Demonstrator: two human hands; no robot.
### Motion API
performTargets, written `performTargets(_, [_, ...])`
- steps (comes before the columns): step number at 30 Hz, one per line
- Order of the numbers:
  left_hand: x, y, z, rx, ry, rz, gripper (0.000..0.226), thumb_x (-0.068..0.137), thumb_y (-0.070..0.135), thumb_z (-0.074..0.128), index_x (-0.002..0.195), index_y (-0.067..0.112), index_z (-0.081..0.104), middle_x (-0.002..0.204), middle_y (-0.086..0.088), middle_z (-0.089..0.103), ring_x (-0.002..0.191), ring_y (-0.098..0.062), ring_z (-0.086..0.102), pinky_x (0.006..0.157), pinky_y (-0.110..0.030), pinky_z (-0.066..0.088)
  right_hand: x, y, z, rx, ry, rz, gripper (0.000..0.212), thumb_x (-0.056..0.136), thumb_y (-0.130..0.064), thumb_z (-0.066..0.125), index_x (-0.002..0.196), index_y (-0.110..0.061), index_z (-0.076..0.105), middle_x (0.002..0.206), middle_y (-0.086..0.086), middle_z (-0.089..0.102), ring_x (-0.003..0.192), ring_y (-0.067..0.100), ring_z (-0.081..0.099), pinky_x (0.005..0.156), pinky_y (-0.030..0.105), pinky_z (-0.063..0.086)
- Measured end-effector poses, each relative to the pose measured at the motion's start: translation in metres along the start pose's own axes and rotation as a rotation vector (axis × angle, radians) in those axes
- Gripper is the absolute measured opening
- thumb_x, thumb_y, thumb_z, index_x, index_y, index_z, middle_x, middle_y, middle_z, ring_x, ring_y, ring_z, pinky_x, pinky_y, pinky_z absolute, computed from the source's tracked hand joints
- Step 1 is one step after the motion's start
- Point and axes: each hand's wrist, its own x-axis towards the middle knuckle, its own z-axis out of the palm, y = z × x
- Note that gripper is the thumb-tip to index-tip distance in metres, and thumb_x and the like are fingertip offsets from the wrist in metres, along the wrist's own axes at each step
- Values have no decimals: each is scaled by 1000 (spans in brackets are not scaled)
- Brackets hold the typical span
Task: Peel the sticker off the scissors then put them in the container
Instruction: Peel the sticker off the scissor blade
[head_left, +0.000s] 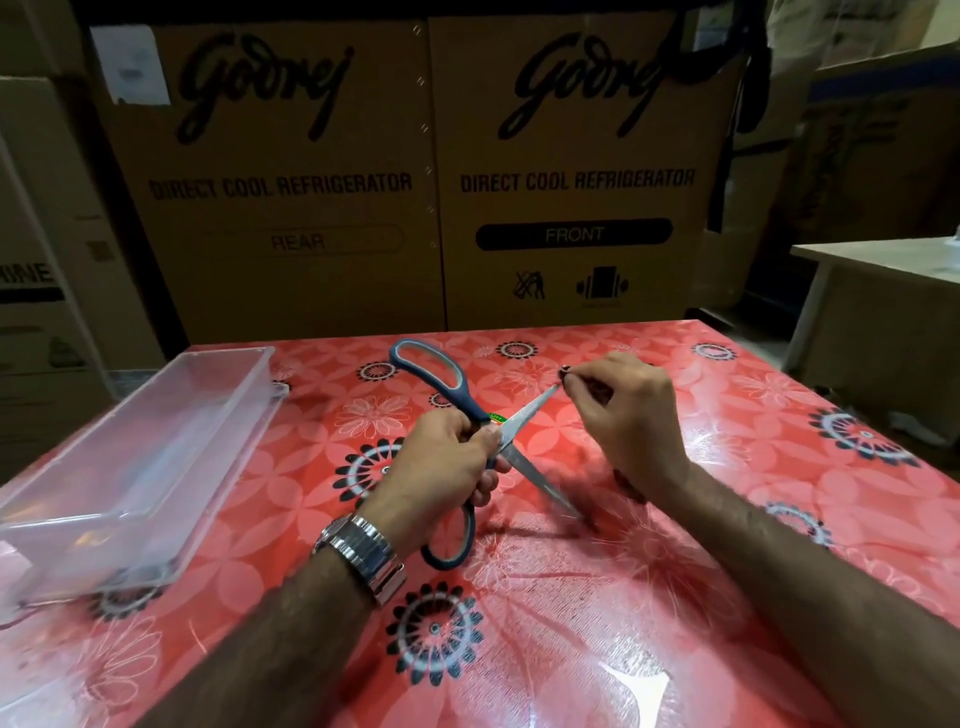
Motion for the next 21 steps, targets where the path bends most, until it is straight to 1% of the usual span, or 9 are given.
performTargets(4, [0, -1, 0, -12, -6, 3, 18, 99, 12, 46, 92, 1, 58, 71, -9, 59, 41, -5, 46, 41, -19, 39, -15, -33, 4, 66, -129, -158, 8, 83, -16, 68, 83, -14, 76, 76, -4, 69, 66, 11, 63, 61, 42, 48])
performTargets(7, [-1, 1, -3, -24, -9, 2, 18, 99, 11, 45, 93, -2, 57, 73, -10, 58, 42, -5, 45, 41, -18, 38, -1, -15, 5, 62, -89, -76, 8, 82, -15, 69, 83, -13, 76, 75, 0, 69, 65, 16, 63, 59, 43, 51])
performTargets(9, [0, 2, -5, -28, -10, -2, 18, 99, 11, 45, 91, -2, 56, 73, -10, 58, 42, -4, 45, 40, -17, 37, 4, -8, -4, 73, -48, -49, 9, 81, -14, 69, 84, -11, 77, 75, 3, 69, 64, 16, 63, 59, 38, 52])
performTargets(10, [2, 3, -7, -31, -6, -5, 19, 99, 10, 45, 89, -1, 56, 73, -10, 58, 41, -4, 45, 40, -17, 37, 4, -11, -9, 112, -71, -70, 9, 81, -13, 70, 86, -10, 77, 76, 3, 70, 65, 14, 63, 60, 33, 52])
performTargets(12, [4, 2, -11, -52, -4, -20, 20, 99, 10, 44, 86, 0, 55, 72, -11, 57, 39, -3, 44, 38, -16, 36, -1, -22, -12, 230, -201, -152, 9, 80, -11, 73, 88, -9, 78, 79, 0, 71, 67, 8, 64, 61, 24, 51])
performTargets(13, [5, 2, -12, -60, -12, -25, 20, 100, 9, 44, 86, 0, 55, 72, -11, 56, 39, -3, 43, 38, -16, 35, -5, -26, -11, 266, -274, -211, 9, 80, -12, 75, 88, -10, 78, 81, -2, 71, 70, 6, 65, 63, 24, 50])
performTargets(16, [3, 4, -13, -68, -40, -35, 21, 99, 7, 43, 84, 1, 56, 68, -10, 53, 39, -4, 41, 37, -15, 32, -10, -29, -3, 205, -383, -324, 13, 85, -27, 68, 90, -20, 78, 85, -8, 70, 77, 8, 66, 68, 38, 42])
performTargets(18, [2, 4, -13, -78, -48, -39, 22, 99, 7, 43, 83, 1, 56, 64, -7, 53, 39, -4, 41, 37, -15, 32, -11, -28, -1, 161, -394, -330, 19, 85, -34, 62, 91, -25, 78, 86, -9, 70, 78, 9, 66, 70, 39, 33])
performTargets(21, [3, 3, -13, -70, -42, -45, 20, 99, 9, 44, 84, 2, 56, 64, -6, 53, 40, -4, 42, 38, -16, 33, -12, -28, -2, 152, -413, -342, 19, 85, -34, 61, 92, -27, 77, 88, -11, 69, 79, 9, 66, 71, 38, 31])
